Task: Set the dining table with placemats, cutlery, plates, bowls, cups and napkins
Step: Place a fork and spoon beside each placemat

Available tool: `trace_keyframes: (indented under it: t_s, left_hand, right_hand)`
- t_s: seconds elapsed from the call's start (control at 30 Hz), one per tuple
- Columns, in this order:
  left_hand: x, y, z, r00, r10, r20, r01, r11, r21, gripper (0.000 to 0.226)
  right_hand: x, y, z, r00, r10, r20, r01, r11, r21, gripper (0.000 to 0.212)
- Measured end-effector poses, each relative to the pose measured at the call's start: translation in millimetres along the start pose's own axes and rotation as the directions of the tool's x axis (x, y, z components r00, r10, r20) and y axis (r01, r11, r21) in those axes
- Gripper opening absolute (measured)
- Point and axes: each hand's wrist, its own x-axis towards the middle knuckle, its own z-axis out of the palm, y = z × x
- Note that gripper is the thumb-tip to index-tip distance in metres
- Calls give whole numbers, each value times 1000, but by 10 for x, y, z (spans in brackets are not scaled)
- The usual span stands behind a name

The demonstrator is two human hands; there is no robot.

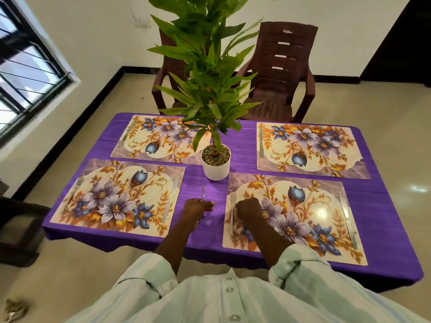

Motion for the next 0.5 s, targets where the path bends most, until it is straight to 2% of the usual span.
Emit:
trace_keyframes:
  t_s: [0.07,0.1,0.2,0.3,0.43,0.5]
  left_hand:
    - [18,-3,15,1000,0,11,0,1000,-9,24]
    - [23,-4,25,1000,1,12,-1,1000,-14,23]
    - [50,-23,58,1000,3,13,-3,1000,-6,22]
    - [35,-33,85,1000,11,26,-11,1000,7,23]
    - [-12,-38,118,999,22,32,-23,999,31,21]
    - [-32,-40,114,999,21,30,-22,999,26,20]
  right_hand:
    - [33,60,-8,991,-114,-64,110,992,-62,19]
    - [72,98,-9,977,-193,-93,181,976,-124,22]
    - [102,186,-17,933,-358,16,338,865,-370,46]
    - [-50,137,-69,914,-385,129,397,778,-487,58]
    - [-82,148,-69,891,-415,185,435,660,-612,50]
    - [-94,149,-67,891,-415,186,434,655,-619,48]
